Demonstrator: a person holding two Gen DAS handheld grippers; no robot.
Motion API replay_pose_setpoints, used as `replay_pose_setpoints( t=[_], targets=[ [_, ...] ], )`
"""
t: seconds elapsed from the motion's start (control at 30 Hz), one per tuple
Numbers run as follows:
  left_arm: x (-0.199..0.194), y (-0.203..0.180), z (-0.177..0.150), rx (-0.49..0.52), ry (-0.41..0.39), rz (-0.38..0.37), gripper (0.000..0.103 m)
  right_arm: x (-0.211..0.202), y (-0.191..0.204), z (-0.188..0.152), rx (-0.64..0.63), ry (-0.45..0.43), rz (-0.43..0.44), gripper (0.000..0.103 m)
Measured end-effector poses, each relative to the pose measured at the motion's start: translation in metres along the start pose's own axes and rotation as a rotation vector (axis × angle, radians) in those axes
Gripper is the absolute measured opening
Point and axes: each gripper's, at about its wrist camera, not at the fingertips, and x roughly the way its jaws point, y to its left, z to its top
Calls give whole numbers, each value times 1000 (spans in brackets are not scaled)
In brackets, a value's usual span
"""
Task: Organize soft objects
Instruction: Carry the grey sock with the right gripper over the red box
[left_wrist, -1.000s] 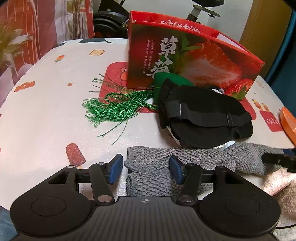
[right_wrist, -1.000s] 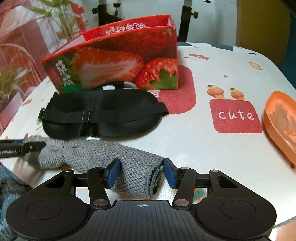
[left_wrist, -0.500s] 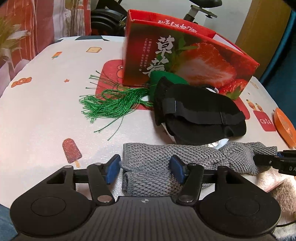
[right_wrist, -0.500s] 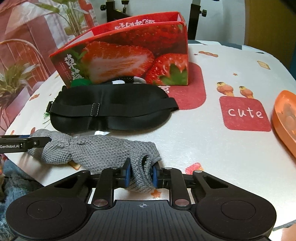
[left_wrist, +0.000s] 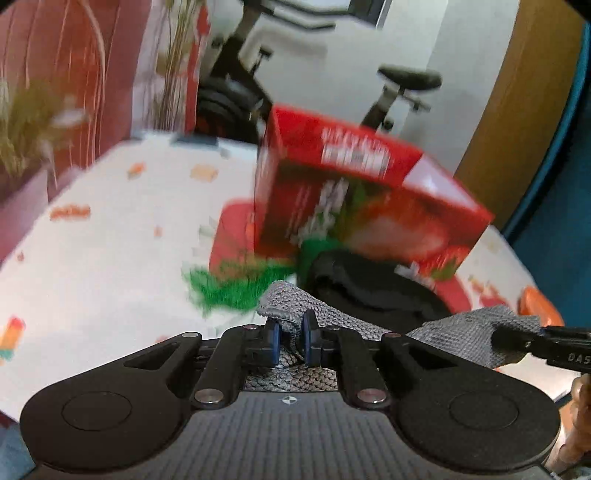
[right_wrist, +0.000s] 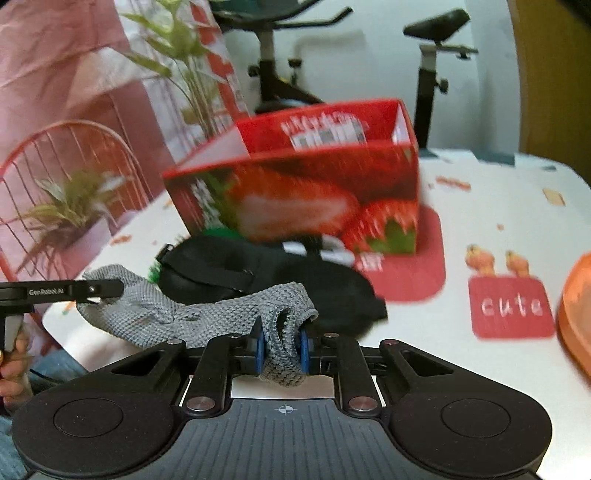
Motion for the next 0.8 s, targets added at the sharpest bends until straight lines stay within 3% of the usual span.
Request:
replay_pose_setpoints(
  t=[0.23,0.4,0.6,0.8],
  targets=[
    [-34,-13,34,32,-154,-6,12,-15,2,41,1,-92,62,16],
    [-36,-14,51,2,-181,-25,12,-13,-5,67,24,-124,64,16],
    [-32,-19,72,28,-221,-11,13,-8,1,94,-44,-167,41,16],
    [-11,-35,123,69,-289,-11,13,7,-8,147,-100,-205,-24,15]
  ],
)
